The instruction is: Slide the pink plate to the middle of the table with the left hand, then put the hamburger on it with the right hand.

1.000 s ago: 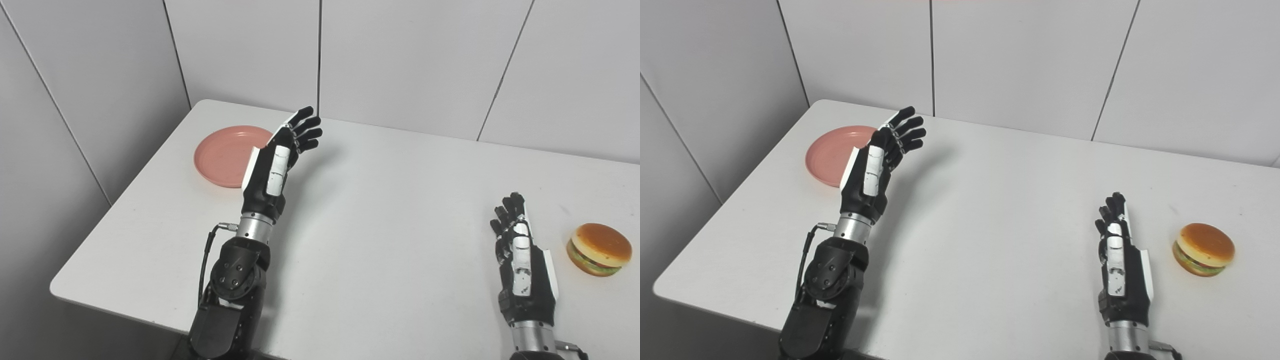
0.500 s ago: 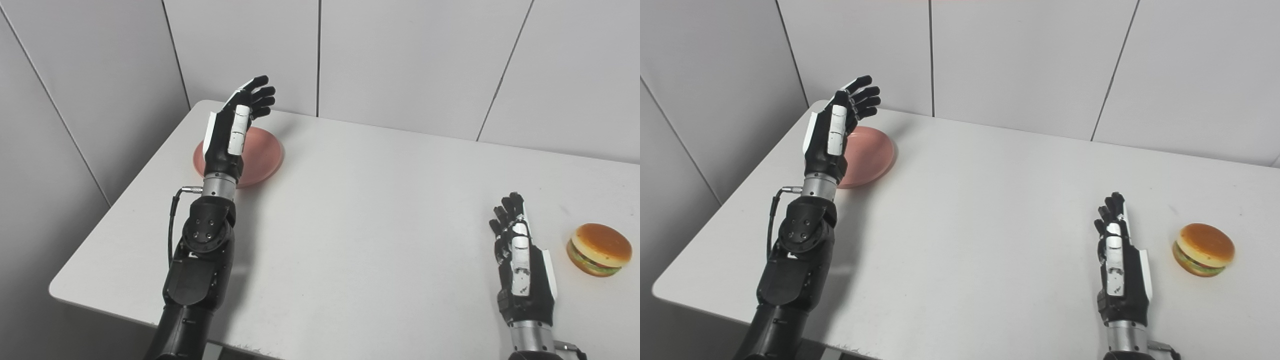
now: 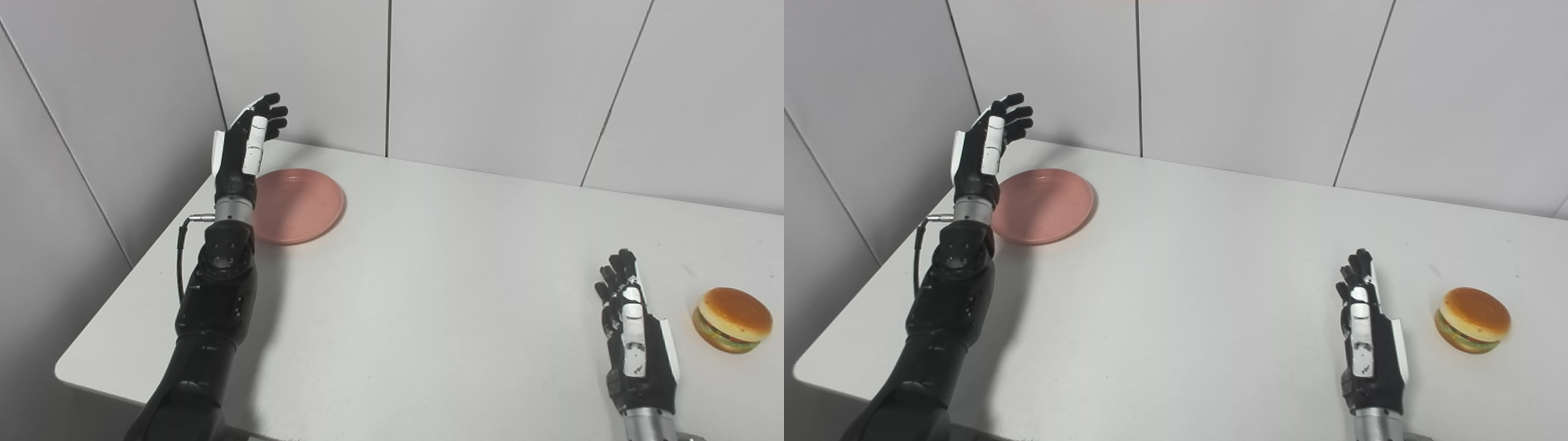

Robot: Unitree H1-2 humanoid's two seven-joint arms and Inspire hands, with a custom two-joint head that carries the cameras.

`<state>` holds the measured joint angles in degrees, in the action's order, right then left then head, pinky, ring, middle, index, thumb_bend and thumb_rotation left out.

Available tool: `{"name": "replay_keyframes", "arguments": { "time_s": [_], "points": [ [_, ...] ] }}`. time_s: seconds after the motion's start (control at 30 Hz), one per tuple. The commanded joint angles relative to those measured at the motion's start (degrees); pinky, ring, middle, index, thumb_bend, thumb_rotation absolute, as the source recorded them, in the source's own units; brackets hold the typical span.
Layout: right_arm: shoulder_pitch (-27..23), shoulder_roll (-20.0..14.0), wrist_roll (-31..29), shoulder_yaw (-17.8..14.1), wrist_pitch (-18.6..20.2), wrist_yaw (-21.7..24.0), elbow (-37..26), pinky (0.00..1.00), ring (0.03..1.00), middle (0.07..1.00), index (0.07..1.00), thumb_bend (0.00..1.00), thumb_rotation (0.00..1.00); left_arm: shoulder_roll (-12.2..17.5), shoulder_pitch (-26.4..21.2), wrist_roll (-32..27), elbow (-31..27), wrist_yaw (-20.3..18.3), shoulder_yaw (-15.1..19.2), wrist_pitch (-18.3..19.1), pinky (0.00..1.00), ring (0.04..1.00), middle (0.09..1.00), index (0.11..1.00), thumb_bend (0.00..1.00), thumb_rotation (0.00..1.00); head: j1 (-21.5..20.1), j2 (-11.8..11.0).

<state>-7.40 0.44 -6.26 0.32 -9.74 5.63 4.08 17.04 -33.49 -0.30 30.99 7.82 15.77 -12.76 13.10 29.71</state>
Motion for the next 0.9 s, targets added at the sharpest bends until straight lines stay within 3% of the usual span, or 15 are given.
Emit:
{"name": "replay_keyframes", "arguments": {
  "time_s": [0.0,0.2,0.23,0.37,0.67,0.87],
  "points": [
    [2.4,1.1,-0.3,0.5,-1.4,0.1,1.7,1.0,1.0,1.0,1.0,0.6,0.98,2.3,-4.4,-0.8,1.8,1.2,0.5,-3.7,0.74,0.734,0.732,0.736,0.88,1.0,0.0,0.0],
    [2.4,0.9,-0.6,0.4,-2.0,0.3,2.3,1.0,1.0,1.0,1.0,0.61,0.99,4.2,-8.1,-1.8,12.9,1.2,0.8,-8.2,0.75,0.748,0.737,0.738,0.9,1.0,0.4,-0.1],
    [2.4,0.9,-0.6,0.4,-2.2,0.4,2.4,1.0,1.0,1.0,1.0,0.6,1.0,4.4,-8.6,-2.0,14.6,1.1,0.9,-9.0,0.77,0.751,0.746,0.739,0.86,1.0,0.4,-0.1],
    [2.4,0.9,-0.6,0.5,-1.6,0.5,1.9,1.0,1.0,1.0,1.0,0.59,1.0,5.5,-10.9,-2.9,22.6,0.9,1.0,-11.7,0.8,0.745,0.746,0.732,0.85,1.0,0.3,-0.3],
    [2.3,1.0,-0.8,0.5,-2.2,0.4,2.7,1.0,1.0,1.0,1.0,0.6,0.99,8.1,-13.8,-4.3,33.2,-0.5,0.2,-12.6,0.92,0.812,0.786,0.779,0.88,1.0,0.4,-0.5],
    [2.3,1.1,-0.9,0.4,-1.8,0.4,2.5,1.0,1.0,1.0,1.0,0.6,0.99,9.5,-14.5,-5.1,37.0,-1.3,-1.0,-13.1,0.95,0.838,0.803,0.788,0.91,1.0,0.4,-0.5]
  ]
}}
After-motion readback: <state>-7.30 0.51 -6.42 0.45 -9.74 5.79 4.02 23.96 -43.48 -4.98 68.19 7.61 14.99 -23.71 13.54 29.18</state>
